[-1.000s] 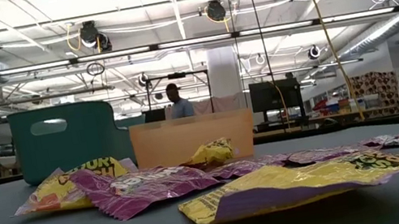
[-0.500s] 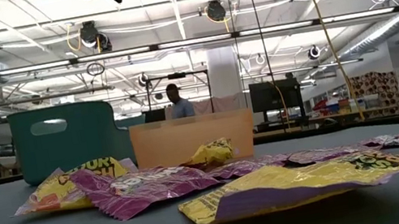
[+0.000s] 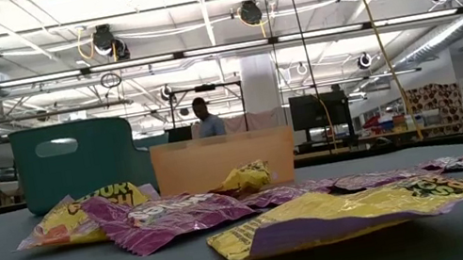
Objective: Sort candy
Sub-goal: Put the yellow candy into the green bin
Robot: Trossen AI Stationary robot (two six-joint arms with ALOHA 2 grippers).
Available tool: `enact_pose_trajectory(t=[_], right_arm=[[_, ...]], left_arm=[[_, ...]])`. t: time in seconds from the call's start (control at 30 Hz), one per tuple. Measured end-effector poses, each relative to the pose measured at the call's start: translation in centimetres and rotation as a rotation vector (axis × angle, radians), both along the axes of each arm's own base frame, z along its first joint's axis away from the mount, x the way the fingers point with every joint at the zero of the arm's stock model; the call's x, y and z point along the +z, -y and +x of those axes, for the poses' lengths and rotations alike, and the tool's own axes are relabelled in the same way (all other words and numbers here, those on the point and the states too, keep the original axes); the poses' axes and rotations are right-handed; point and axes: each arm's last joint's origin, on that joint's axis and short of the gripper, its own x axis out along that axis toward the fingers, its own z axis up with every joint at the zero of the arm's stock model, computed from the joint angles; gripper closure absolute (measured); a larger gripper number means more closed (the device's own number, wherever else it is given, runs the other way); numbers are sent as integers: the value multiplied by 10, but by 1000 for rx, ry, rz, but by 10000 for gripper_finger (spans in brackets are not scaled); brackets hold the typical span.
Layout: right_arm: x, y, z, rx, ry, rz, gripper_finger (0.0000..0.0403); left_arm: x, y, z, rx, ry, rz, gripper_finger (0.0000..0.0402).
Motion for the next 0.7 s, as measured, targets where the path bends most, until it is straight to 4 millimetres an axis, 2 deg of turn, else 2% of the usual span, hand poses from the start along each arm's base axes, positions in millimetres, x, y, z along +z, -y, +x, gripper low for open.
enact_pose_trajectory(t=[0.17,0.27,0.53,0.6,0.7], right_arm=[[-6,2,0,-23,-43,16,280],[-8,3,-1,-26,-60,24,263],[-10,3,-1,-30,-76,36,257],[-11,3,-1,-31,-82,30,257],[-11,3,-1,-32,-85,27,257]], left_arm=[[17,-23,-21,99,-134,-34,400],[29,-36,-42,209,-203,-25,400],[57,-66,-107,521,-320,-60,401],[64,-72,-123,578,-300,-67,401],[64,-81,-153,719,-325,-59,401]])
